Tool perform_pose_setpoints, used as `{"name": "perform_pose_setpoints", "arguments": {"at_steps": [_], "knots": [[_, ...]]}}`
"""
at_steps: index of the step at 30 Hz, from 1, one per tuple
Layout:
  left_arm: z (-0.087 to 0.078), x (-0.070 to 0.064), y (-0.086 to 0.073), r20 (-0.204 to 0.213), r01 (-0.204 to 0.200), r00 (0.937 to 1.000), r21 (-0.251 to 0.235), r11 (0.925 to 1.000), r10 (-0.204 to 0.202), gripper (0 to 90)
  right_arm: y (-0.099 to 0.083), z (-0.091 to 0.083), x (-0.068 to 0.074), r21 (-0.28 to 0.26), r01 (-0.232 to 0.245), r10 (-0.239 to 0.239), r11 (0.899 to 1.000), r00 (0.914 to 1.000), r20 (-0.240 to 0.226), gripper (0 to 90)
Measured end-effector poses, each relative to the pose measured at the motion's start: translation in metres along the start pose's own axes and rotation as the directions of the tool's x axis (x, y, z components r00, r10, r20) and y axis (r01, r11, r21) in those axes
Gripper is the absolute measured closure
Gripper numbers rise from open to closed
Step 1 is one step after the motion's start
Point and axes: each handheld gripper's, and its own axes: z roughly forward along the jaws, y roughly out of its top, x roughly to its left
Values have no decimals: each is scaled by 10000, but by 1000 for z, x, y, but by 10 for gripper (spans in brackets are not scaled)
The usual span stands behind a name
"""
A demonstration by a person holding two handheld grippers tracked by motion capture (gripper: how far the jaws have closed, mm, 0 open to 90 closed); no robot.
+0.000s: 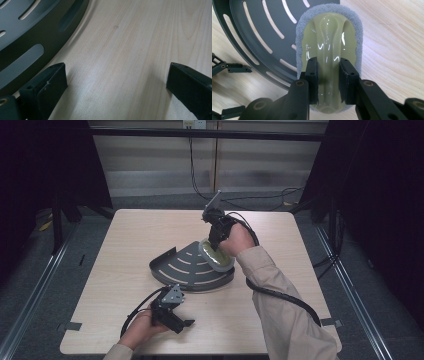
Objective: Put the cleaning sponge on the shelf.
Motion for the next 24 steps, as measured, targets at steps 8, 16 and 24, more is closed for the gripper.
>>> {"name": "perform_pose_setpoints", "arguments": {"at_steps": [8,16,24], "knots": [[0,0,0,-2,22,10000,-4,10000,-22,26,2,2,5,-11,59,-59,10000,10000,-48,719],[0,0,0,-2,3,10000,-33,10000,-3,26,3,10,7,61,76,-75,10000,9998,-161,719],[0,0,0,0,17,10000,-26,10000,-17,26,3,19,7,95,79,-78,9999,9998,-157,719]]}}
